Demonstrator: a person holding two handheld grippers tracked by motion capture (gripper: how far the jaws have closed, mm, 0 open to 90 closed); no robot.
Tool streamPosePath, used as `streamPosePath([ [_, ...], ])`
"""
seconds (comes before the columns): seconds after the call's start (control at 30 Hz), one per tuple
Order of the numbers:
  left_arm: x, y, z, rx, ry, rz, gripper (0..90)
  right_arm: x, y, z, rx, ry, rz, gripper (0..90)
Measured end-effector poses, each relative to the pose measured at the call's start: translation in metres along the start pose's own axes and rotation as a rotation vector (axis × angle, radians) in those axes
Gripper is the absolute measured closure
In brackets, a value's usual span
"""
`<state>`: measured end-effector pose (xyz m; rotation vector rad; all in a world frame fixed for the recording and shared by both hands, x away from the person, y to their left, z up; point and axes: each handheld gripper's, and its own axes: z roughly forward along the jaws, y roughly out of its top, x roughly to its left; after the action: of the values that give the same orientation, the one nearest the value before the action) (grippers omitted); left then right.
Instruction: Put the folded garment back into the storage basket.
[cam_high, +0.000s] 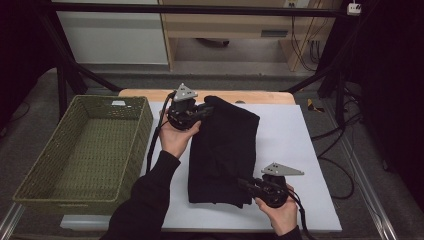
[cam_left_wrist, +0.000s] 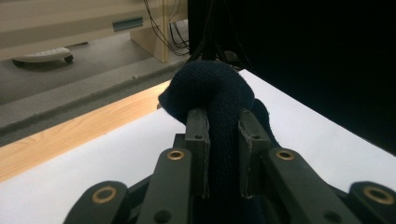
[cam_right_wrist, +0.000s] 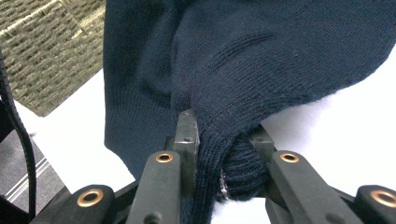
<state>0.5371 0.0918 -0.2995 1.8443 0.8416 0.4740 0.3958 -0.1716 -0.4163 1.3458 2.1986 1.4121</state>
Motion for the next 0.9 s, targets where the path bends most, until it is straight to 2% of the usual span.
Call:
streamPosePath([
  [0.53, 0.005, 0.017, -0.024, -0.015, 0.030, 0.025, 76.9, 0.013, 0.018, -0.001, -0.036, 0.011, -0.059, 73.1],
  [0.9, 0.012, 0.029, -0.044, -0.017, 0.054, 0.034, 76.9, 0.022, 0.029, 0.000, -0.060, 0.033, -0.076, 73.0],
])
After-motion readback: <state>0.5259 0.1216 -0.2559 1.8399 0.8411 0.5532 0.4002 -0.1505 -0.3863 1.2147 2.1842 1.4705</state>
